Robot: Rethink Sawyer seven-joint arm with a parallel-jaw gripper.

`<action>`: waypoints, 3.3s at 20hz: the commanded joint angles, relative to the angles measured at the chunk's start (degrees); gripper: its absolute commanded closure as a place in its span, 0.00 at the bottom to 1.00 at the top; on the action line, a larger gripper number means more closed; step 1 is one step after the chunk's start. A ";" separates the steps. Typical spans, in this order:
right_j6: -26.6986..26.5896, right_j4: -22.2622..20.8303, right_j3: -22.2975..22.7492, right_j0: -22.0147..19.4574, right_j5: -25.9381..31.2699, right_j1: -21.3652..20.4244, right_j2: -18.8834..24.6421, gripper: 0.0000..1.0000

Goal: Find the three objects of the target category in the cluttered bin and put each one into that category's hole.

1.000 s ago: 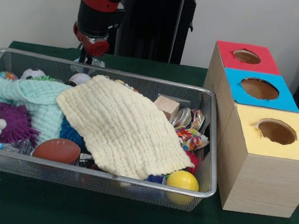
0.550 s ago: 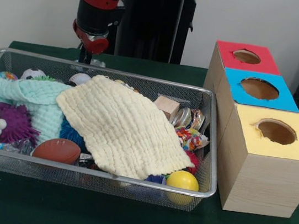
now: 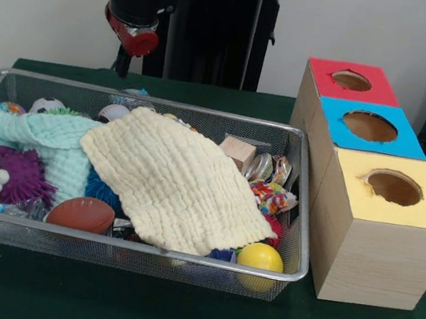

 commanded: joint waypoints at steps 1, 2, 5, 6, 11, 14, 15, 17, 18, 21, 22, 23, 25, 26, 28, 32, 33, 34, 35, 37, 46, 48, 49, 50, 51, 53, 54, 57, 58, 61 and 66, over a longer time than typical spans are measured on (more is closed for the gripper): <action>-1.75 0.28 0.31 0.99 5.26 -4.16 5.89 1.00; -1.53 0.20 0.36 1.12 5.17 -4.28 5.86 1.00; -1.16 0.44 0.51 1.27 5.44 -4.48 5.95 1.00; -0.82 0.18 0.37 1.28 4.41 -3.73 5.91 1.00; 1.98 -1.42 -0.86 1.61 -3.91 2.00 4.95 1.00; 3.16 -2.22 -1.41 2.06 -8.78 4.44 4.16 1.00; 3.56 -2.34 -1.42 2.48 -10.21 4.99 3.70 1.00; 3.97 -2.19 -1.08 2.96 -11.98 5.45 3.21 1.00; 3.94 -2.21 -0.97 2.96 -12.93 5.71 3.21 1.00; 3.83 -2.20 -1.18 3.25 -15.27 6.84 2.77 1.00; 3.70 -2.21 -1.45 3.38 -15.98 7.38 2.55 1.00; 3.56 -2.21 -1.72 3.51 -16.70 7.92 2.34 1.00; 2.68 -2.64 -2.16 4.01 -17.56 8.24 1.73 1.00; 2.30 -2.83 -1.95 3.43 -17.72 8.15 2.31 1.00; 1.95 -2.94 -1.88 3.19 -17.73 8.08 2.52 0.00; 1.60 -3.34 -2.04 2.91 -16.80 7.88 2.86 0.00; 1.38 -3.50 -2.41 3.55 -16.37 7.62 2.32 0.00; 1.34 -3.53 -2.37 3.41 -15.89 7.38 2.61 0.00; 1.19 -3.60 -2.32 3.30 -15.48 7.24 2.82 0.00; 0.99 -3.66 -2.28 2.90 -14.87 7.05 3.35 0.00; 0.86 -3.81 -3.08 2.40 -15.34 8.33 4.25 0.00; 1.19 -3.74 -4.13 3.03 -16.37 10.17 3.77 0.00; 1.49 -3.58 -4.86 3.60 -17.15 11.43 3.25 0.00; 1.83 -3.35 -5.31 3.84 -17.79 12.60 3.04 0.00; 2.17 -3.11 -5.76 4.09 -18.43 13.76 2.84 0.00; 2.43 -3.00 -6.55 4.48 -19.57 15.37 2.55 0.00; 2.43 -2.99 -6.69 4.32 -19.60 15.81 2.80 0.00; 2.33 -2.94 -7.04 3.98 -19.80 16.46 3.28 0.00; 2.37 -2.85 -7.07 4.00 -19.87 16.57 3.33 0.00; 2.47 -2.65 -7.23 3.97 -19.93 16.85 3.59 0.00; 2.65 -2.34 -7.26 4.26 -19.80 16.94 3.72 0.00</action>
